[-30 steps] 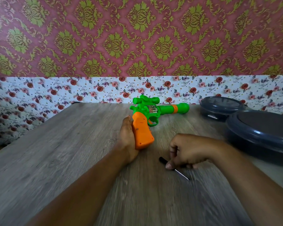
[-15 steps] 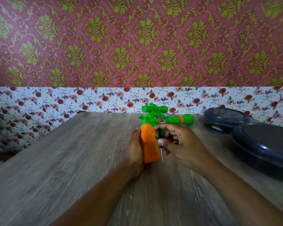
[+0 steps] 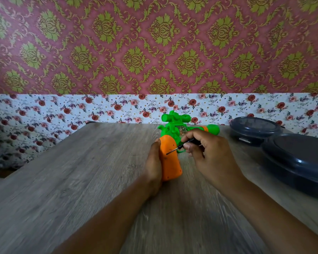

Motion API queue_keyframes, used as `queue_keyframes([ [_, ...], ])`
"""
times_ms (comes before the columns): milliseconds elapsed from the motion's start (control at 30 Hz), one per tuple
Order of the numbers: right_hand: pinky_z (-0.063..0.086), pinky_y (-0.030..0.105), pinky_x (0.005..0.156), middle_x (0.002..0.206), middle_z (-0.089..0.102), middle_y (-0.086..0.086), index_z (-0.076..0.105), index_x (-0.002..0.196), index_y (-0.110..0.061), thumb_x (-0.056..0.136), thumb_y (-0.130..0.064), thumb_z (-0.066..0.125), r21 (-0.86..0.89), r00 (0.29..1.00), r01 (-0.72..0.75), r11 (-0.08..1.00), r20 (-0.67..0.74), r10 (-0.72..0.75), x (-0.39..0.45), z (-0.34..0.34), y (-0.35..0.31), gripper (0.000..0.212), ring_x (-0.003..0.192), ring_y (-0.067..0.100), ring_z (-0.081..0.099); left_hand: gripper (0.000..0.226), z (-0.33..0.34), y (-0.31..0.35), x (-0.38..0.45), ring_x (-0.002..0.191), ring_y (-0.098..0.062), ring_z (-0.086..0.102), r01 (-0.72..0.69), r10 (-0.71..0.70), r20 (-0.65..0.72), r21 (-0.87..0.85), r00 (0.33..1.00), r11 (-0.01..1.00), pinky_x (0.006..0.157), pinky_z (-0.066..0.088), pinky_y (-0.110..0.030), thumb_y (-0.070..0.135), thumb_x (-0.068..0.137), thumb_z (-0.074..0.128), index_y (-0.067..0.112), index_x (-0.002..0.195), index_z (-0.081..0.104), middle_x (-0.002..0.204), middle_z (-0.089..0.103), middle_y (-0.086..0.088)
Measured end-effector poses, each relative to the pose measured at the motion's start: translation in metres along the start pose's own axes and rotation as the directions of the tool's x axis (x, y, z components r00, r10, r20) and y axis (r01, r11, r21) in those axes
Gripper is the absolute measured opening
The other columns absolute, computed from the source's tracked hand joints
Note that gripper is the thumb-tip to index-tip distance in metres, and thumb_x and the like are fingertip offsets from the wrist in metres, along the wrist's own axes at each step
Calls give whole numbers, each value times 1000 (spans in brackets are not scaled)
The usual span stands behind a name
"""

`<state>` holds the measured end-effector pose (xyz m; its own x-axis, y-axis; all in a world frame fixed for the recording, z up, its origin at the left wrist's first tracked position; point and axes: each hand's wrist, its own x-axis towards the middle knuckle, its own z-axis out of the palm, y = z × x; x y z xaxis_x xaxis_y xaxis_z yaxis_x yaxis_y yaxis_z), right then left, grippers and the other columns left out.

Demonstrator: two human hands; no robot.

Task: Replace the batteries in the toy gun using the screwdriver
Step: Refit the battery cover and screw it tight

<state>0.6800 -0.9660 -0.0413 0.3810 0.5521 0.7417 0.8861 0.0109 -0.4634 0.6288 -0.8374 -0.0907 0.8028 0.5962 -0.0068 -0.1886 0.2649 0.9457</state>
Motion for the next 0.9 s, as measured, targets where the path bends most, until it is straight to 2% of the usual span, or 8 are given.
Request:
queue_keyframes([
  [133,45,14,60,65,53,-20,65,82,-10,85,-1,61,-63,999,15,998,47,-12,1,-2,-2,11,77,2,59,59,0,0,0,78,-22,59,-1,1,11,1,1000,1000,68,48,-30,47,98,24,6,130,51,104,61,-18],
  [267,38,4,59,66,49,-24,66,85,-9,86,-3,60,-99,996,9,995,85,-1,0,0,-2,8,71,-12,55,59,0,0,0,87,-23,60,3,-3,8,6,1000,1000,75,49,-34,47,99,23,7,133,49,116,61,-21],
  [400,42,11,59,70,58,-14,66,87,-9,87,-7,61,-109,996,16,994,94,-6,1,0,-3,6,68,1,59,60,0,1,-1,95,-27,59,0,-1,1,7,1000,1000,79,48,-36,48,98,23,6,132,50,123,59,-25],
  [500,46,30,57,72,66,2,62,90,-11,90,-22,57,-168,989,32,985,149,-6,0,-3,-7,12,63,14,60,62,0,2,-1,104,-33,60,12,-12,-7,16,1000,1000,87,50,-43,52,97,23,7,132,50,124,59,-25],
  [600,32,31,41,55,57,7,54,86,-12,92,-49,37,-487,982,129,864,183,-43,-3,0,-8,41,47,24,52,63,0,1,-1,117,-41,56,42,-42,6,4,999,999,100,43,-54,53,97,23,9,128,54,123,60,-25],
  [700,10,18,38,43,51,3,52,76,-13,89,-49,32,-606,988,149,781,131,-87,-6,2,-9,43,35,24,50,62,-1,1,-1,115,-37,58,37,-38,14,7,999,999,98,45,-51,52,97,22,9,128,55,122,62,-23],
  [800,28,29,43,74,63,3,46,98,-16,96,-47,28,-534,973,154,832,229,-32,-5,1,-15,36,62,26,61,63,0,3,-4,103,-34,61,22,-22,32,10,999,1000,86,49,-40,50,98,21,5,124,56,118,63,-23],
  [900,36,33,59,96,51,-2,36,108,-19,98,-37,30,-369,963,115,922,268,-13,-6,-2,-11,21,73,20,52,63,2,3,-4,94,-29,61,18,-18,33,-1,999,1000,77,49,-34,49,98,23,2,124,56,114,62,-25],
])
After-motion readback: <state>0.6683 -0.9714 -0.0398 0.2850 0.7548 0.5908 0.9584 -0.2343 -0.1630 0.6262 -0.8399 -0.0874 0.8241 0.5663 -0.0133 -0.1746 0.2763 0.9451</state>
